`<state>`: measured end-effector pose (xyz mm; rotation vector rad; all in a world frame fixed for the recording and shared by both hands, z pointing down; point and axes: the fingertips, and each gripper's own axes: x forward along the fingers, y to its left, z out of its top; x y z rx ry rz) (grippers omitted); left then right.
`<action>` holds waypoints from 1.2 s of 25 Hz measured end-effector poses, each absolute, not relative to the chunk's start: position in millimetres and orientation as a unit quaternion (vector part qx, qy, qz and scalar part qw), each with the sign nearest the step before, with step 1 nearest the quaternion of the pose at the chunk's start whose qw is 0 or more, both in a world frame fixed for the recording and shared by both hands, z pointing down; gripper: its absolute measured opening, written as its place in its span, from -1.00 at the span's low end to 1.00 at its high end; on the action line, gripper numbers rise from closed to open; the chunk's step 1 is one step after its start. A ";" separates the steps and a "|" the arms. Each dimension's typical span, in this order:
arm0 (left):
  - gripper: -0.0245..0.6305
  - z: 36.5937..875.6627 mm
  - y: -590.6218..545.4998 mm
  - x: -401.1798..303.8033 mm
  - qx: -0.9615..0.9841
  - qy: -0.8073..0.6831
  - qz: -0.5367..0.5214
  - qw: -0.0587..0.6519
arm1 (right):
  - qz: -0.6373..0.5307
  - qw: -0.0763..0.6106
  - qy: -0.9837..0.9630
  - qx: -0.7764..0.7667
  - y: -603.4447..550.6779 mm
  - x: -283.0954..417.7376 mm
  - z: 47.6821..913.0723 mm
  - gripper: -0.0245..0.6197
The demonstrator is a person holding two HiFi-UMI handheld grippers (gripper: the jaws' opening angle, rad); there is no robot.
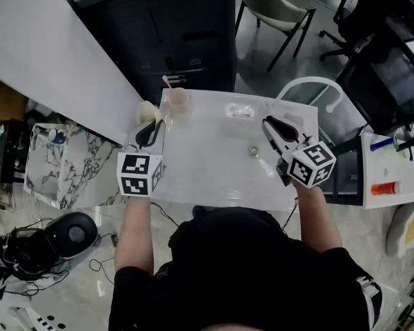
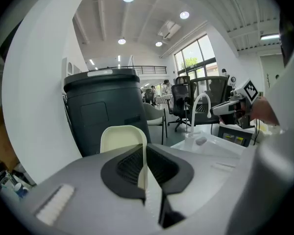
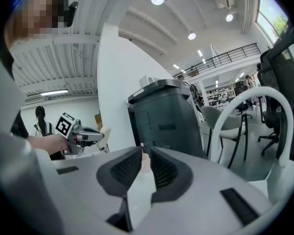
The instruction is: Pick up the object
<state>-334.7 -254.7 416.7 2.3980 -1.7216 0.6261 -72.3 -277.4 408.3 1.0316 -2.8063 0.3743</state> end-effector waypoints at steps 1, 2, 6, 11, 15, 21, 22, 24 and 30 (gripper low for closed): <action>-0.83 410.1 -254.5 -336.5 0.793 -0.572 0.198 0.059 | 0.121 0.064 -0.930 0.341 -277.2 -72.2 406.4 -0.73; -0.83 403.6 -254.5 -338.3 0.793 -0.576 0.190 0.057 | 0.118 0.065 -0.930 0.341 -277.2 -71.7 404.6 -0.74; -0.83 379.5 -253.5 -344.2 0.791 -0.590 0.154 0.052 | 0.110 0.064 -0.931 0.341 -277.7 -70.1 397.8 -0.77; -0.83 358.4 -244.5 -347.4 0.790 -0.601 0.116 0.045 | 0.096 0.053 -0.935 0.337 -273.6 -70.4 386.8 -0.83; -0.83 352.8 -238.1 -350.2 0.786 -0.609 0.100 0.043 | 0.088 0.038 -0.937 0.337 -270.6 -67.1 377.7 -0.87; -0.83 354.0 -230.1 -349.5 0.782 -0.617 0.072 0.047 | 0.072 0.027 -0.941 0.329 -263.7 -65.8 369.7 -0.89; -0.83 355.8 -229.1 -348.5 0.782 -0.617 0.069 0.049 | 0.069 0.027 -0.942 0.328 -262.5 -66.2 368.9 -0.89; -0.83 360.4 -227.8 -345.7 0.783 -0.616 0.066 0.054 | 0.066 0.026 -0.942 0.327 -261.1 -67.1 367.5 -0.89; -0.83 372.0 -224.1 -339.1 0.786 -0.611 0.065 0.064 | 0.062 0.031 -0.944 0.322 -255.9 -72.5 370.5 -0.89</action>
